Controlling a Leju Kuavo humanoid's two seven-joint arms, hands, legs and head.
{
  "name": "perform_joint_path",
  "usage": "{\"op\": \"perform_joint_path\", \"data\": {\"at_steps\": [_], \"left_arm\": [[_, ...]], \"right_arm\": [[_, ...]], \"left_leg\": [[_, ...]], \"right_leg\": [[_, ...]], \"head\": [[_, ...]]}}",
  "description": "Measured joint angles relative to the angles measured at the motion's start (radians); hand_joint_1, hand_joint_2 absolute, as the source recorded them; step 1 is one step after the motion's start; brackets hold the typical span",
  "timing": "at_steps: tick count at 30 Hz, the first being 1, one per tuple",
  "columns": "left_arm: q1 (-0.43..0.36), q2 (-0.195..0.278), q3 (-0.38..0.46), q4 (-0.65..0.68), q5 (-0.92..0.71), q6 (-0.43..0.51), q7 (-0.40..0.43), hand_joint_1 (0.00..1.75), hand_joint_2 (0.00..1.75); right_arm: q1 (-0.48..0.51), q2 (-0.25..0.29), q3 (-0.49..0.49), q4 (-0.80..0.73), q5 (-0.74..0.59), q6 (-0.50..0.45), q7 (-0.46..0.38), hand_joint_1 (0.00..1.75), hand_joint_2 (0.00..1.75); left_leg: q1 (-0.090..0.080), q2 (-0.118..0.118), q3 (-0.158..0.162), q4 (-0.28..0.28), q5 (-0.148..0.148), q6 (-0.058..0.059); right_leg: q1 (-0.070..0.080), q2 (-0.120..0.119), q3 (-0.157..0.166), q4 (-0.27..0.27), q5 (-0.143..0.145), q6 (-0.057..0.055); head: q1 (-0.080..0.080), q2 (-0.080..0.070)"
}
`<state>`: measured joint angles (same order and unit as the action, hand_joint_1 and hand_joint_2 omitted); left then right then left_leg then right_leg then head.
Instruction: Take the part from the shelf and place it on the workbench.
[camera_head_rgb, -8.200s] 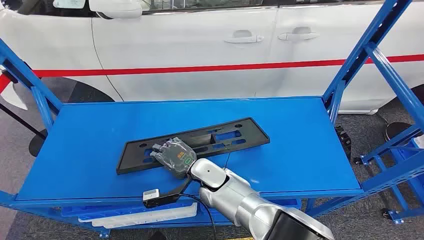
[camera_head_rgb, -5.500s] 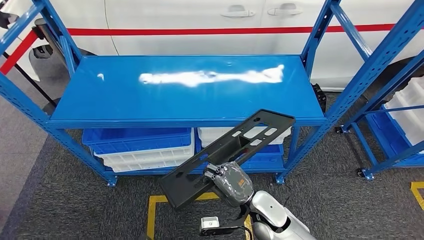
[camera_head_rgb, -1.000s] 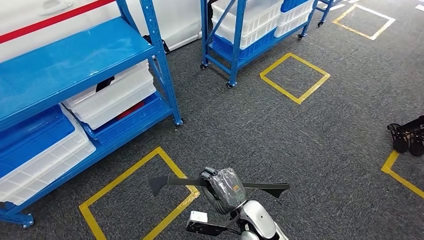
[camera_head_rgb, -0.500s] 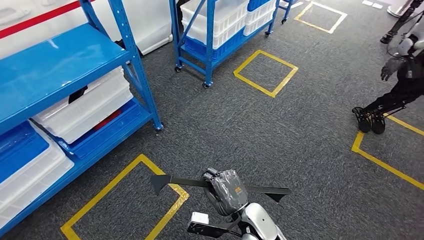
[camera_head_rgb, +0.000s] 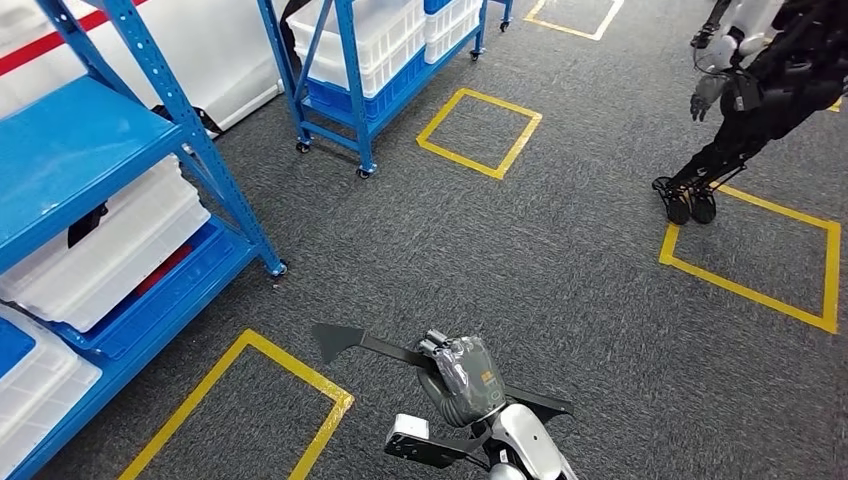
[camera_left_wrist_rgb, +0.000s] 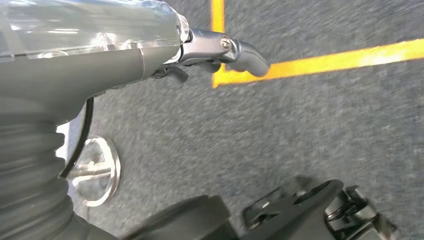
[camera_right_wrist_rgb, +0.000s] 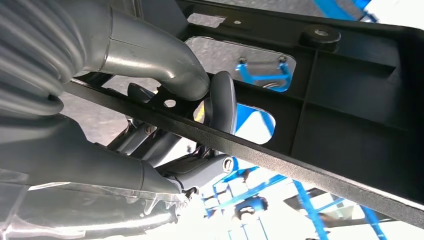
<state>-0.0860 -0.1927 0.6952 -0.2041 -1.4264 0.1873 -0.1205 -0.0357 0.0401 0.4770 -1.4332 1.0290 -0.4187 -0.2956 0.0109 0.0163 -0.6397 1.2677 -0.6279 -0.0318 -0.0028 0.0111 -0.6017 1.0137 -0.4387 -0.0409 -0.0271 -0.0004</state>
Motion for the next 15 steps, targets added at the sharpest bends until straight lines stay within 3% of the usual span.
{"op": "perform_joint_path", "data": {"at_steps": [1,2,3,5,7,9,10,12,13,15], "left_arm": [[-0.003,0.000,-0.001,0.000,-0.002,-0.001,0.001,0.00,1.75],[-0.005,0.000,-0.003,0.000,-0.004,-0.003,0.002,0.00,1.75],[-0.006,0.000,-0.004,0.000,-0.007,-0.005,0.004,0.00,1.75],[-0.004,0.000,-0.006,0.000,-0.011,-0.011,0.008,0.00,1.75],[-0.006,0.000,-0.008,0.000,-0.013,-0.020,0.012,0.00,1.75],[-0.010,-0.001,-0.012,0.000,-0.013,-0.027,0.013,0.00,1.75],[-0.011,-0.002,-0.014,0.000,-0.013,-0.029,0.013,0.00,1.75],[-0.013,-0.004,-0.016,0.000,-0.013,-0.032,0.014,0.00,1.75],[-0.012,-0.004,-0.016,0.000,-0.013,-0.033,0.015,0.00,1.75],[-0.011,-0.002,-0.016,0.000,-0.013,-0.036,0.017,0.00,1.75]], "right_arm": [[0.002,0.000,0.000,0.000,0.000,-0.002,0.002,1.75,1.75],[0.004,-0.001,0.000,0.000,0.000,-0.004,0.004,1.75,1.75],[0.005,-0.001,0.000,0.000,0.001,-0.005,0.007,1.75,1.75],[0.009,-0.001,0.000,-0.003,0.006,-0.006,0.014,1.75,1.75],[0.014,-0.001,0.000,-0.008,0.011,-0.009,0.019,1.75,1.75],[0.022,-0.002,-0.001,-0.014,0.014,-0.010,0.022,1.75,1.75],[0.027,-0.002,-0.001,-0.016,0.014,-0.011,0.022,1.75,1.75],[0.032,-0.003,-0.003,-0.022,0.014,-0.012,0.023,1.75,1.75],[0.034,-0.003,-0.003,-0.024,0.014,-0.012,0.023,1.75,1.75],[0.036,-0.003,-0.003,-0.025,0.014,-0.012,0.023,1.75,1.75]], "left_leg": [[0.000,-0.002,-0.011,0.024,0.002,-0.001],[0.001,-0.004,-0.005,0.005,0.025,0.000],[0.002,-0.009,0.018,-0.049,0.063,0.001],[0.007,-0.050,0.074,-0.182,0.125,0.005],[0.009,-0.083,0.097,-0.242,0.138,0.011],[0.007,-0.073,0.097,-0.250,0.138,0.021],[0.008,-0.064,0.099,-0.255,0.142,0.028],[0.010,-0.042,0.102,-0.264,0.149,0.042],[0.007,-0.029,0.103,-0.266,0.149,0.047],[0.003,-0.005,0.103,-0.265,0.148,0.051]], "right_leg": [[0.000,0.012,0.000,0.001,0.000,0.000],[0.000,0.024,0.001,0.004,-0.001,0.001],[-0.001,0.038,0.001,0.007,-0.002,0.002],[-0.002,0.063,-0.003,0.015,-0.004,0.009],[-0.003,0.082,-0.014,0.021,-0.001,0.022],[-0.004,0.098,-0.022,0.019,0.006,0.035],[-0.004,0.094,-0.025,0.023,0.003,0.040],[-0.003,0.056,-0.050,0.074,-0.030,0.047],[-0.004,0.029,-0.077,0.130,-0.060,0.050],[-0.007,0.004,-0.139,0.257,-0.113,0.056]], "head": [[0.000,0.000],[0.000,0.000],[0.000,0.000],[0.000,0.000],[0.000,0.000],[0.000,0.000],[0.000,0.000],[0.000,0.000],[0.000,0.000],[0.000,0.000]]}}
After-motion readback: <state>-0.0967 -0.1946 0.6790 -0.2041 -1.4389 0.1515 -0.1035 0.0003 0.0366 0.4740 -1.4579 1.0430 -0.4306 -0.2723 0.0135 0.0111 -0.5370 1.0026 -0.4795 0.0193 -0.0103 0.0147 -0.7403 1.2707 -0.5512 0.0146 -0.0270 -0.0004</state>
